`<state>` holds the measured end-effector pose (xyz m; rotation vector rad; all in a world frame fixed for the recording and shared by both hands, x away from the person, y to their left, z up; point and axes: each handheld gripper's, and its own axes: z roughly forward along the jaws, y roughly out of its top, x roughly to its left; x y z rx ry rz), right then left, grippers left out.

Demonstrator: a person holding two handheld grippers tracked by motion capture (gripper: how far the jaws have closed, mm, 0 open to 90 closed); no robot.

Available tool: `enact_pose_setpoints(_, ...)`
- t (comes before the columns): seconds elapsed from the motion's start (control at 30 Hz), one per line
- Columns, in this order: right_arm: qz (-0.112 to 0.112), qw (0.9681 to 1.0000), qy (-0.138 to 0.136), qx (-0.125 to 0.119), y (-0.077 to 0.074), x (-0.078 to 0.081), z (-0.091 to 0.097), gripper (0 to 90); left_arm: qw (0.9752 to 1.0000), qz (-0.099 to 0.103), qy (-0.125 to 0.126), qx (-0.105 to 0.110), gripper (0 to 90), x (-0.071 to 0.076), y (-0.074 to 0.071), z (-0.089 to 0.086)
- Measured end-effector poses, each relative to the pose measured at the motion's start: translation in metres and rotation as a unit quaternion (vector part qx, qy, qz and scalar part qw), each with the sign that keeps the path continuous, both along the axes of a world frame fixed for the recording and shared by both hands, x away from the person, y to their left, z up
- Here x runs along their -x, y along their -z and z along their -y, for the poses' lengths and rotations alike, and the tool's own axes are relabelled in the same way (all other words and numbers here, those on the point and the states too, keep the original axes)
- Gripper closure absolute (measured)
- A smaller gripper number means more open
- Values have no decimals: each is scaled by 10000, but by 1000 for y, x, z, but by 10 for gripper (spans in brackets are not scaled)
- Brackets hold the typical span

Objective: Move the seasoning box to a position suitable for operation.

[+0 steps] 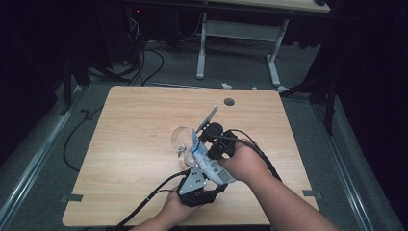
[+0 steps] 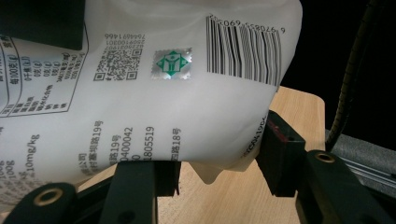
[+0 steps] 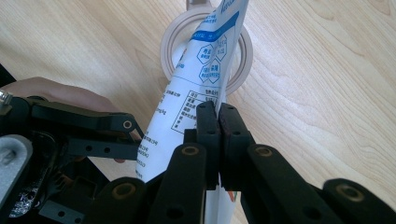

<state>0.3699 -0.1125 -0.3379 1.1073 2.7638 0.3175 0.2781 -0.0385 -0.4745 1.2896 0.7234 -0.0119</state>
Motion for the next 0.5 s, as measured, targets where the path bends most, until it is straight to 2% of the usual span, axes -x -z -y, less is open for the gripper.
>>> enact_pose_setpoints(0.5, -22, 10000, -58, 54, 2, -5, -6, 887, 10000, -45, -76, 17, 552, -4, 0, -2)
